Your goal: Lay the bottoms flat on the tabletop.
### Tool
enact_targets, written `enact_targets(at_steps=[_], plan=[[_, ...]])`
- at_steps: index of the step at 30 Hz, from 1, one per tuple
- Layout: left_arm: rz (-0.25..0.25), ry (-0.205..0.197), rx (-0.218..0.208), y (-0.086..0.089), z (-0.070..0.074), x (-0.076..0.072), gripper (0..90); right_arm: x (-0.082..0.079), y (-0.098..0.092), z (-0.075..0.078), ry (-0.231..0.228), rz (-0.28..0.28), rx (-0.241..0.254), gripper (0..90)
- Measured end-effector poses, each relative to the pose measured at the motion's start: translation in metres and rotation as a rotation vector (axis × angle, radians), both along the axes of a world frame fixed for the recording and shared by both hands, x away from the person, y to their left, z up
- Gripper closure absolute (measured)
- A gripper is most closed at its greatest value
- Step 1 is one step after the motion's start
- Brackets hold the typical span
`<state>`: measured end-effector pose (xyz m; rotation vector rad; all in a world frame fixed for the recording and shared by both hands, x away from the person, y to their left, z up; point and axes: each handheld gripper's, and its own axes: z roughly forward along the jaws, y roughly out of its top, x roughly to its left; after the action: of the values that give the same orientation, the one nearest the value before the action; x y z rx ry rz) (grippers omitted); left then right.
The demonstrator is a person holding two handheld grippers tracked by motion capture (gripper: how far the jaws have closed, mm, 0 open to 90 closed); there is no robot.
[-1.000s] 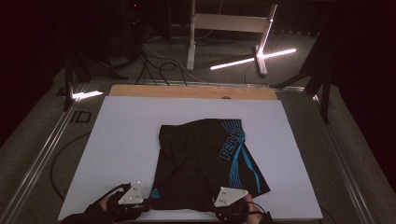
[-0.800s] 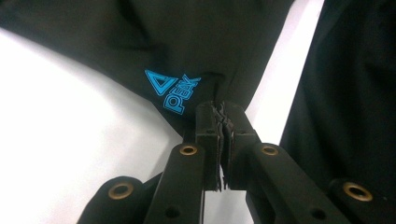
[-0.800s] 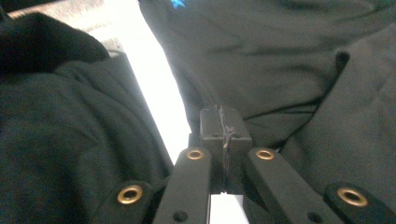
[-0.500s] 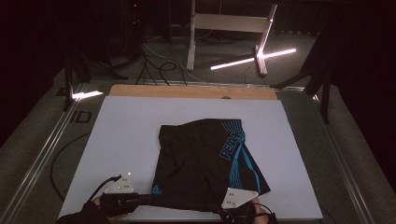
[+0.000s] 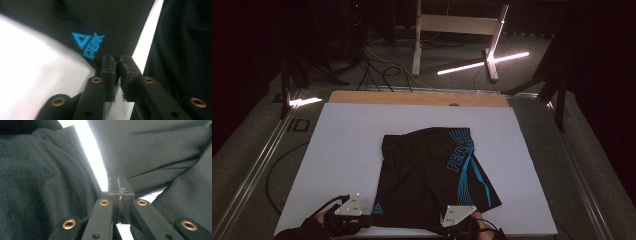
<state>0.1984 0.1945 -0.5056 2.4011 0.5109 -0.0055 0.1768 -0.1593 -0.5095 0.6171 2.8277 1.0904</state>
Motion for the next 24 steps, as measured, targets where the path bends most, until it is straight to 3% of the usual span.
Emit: enact_targets(at_steps=[3, 4, 5, 6, 13, 18, 24], plan=[[-0.014, 0.009, -0.015, 0.000, 0.000, 0.000, 68.4, 0.001, -0.001, 0.000, -0.015, 0.015, 0.000, 85.7], [-0.023, 0.009, -0.023, -0.001, 0.000, -0.002, 68.4, 0.000, -0.001, 0.002, 0.005, 0.002, 0.024, 80.3], [-0.021, 0.007, -0.027, -0.001, 0.001, -0.002, 58.2, 0.001, -0.003, 0.007, -0.001, 0.004, 0.069, 67.9], [-0.024, 0.010, -0.037, 0.000, 0.002, -0.002, 55.8, 0.001, -0.004, 0.010, -0.027, 0.002, 0.088, 63.5], [-0.010, 0.004, -0.137, 0.001, 0.014, -0.001, 43.5, 0.011, -0.027, 0.033, -0.106, -0.093, 0.218, 43.7], [0.019, -0.008, -0.174, 0.001, 0.022, 0.001, 34.9, 0.024, -0.049, 0.045, -0.155, -0.187, 0.262, 34.9], [0.061, -0.017, -0.196, 0.000, 0.030, 0.010, 29.3, 0.038, -0.072, 0.049, -0.186, -0.266, 0.268, 32.4]])
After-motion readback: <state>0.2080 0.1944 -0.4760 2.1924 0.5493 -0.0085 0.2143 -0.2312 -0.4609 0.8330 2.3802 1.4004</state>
